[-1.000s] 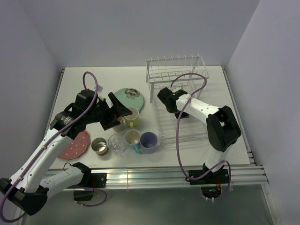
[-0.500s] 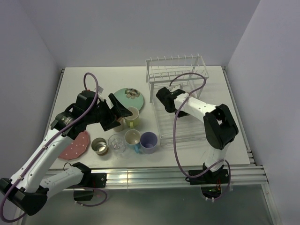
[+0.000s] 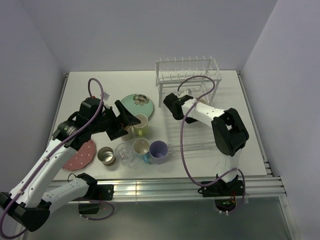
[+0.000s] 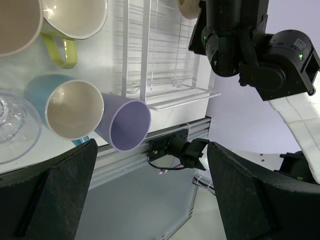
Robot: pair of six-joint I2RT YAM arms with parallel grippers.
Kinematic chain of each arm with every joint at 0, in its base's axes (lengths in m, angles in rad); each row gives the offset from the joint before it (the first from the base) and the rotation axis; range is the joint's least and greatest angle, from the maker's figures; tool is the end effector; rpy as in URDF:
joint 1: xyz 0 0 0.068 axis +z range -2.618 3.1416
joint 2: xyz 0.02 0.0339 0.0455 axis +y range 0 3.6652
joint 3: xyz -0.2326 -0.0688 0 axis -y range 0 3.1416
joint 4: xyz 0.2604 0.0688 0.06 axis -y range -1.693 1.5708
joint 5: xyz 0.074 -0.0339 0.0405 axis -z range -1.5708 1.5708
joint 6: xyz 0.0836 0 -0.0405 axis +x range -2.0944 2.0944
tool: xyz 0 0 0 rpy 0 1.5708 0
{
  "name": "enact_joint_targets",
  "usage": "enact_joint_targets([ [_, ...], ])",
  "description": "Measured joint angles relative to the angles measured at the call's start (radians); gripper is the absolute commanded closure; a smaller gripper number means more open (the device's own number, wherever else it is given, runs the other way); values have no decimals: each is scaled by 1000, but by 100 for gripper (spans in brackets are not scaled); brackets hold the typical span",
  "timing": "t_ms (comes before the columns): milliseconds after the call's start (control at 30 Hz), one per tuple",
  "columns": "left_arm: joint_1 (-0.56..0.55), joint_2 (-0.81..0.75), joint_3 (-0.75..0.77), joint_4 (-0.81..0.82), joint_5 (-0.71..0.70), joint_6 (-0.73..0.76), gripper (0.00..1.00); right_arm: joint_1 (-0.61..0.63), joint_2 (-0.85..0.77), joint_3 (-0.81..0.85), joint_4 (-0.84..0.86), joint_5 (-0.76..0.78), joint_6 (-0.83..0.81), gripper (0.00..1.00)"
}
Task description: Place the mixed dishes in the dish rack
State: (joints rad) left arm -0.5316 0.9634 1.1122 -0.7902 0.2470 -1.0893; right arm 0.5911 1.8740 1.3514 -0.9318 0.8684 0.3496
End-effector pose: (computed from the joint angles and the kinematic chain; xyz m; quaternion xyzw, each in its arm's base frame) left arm 0.2139 -0.1495 0.3097 -0.1911 0.8681 -0.3982 0.2267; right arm 0.3344 0.1476 0.1304 -0.0848 0.9020 -0.3505 0.2374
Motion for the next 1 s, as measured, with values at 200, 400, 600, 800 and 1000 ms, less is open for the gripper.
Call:
enact_joint_targets([
  [200, 0, -2, -28, 5, 3, -1, 3, 57, -30, -96, -12, -35, 8, 100],
  [400, 0, -2, -29, 7, 2, -1, 4, 119, -89, -135, -47, -63, 39, 100],
  [600, 0, -7, -29, 6, -9, -4, 7, 155, -217, -108, -105, -100, 72, 100],
  [800, 0, 10, -29, -3, -38, 0, 8, 189, -329, 16, -158, -196, 87, 100],
  [1000, -3, 108, -19, -51, -97, 30, 10, 198, -548, 78, -177, -359, 99, 44],
])
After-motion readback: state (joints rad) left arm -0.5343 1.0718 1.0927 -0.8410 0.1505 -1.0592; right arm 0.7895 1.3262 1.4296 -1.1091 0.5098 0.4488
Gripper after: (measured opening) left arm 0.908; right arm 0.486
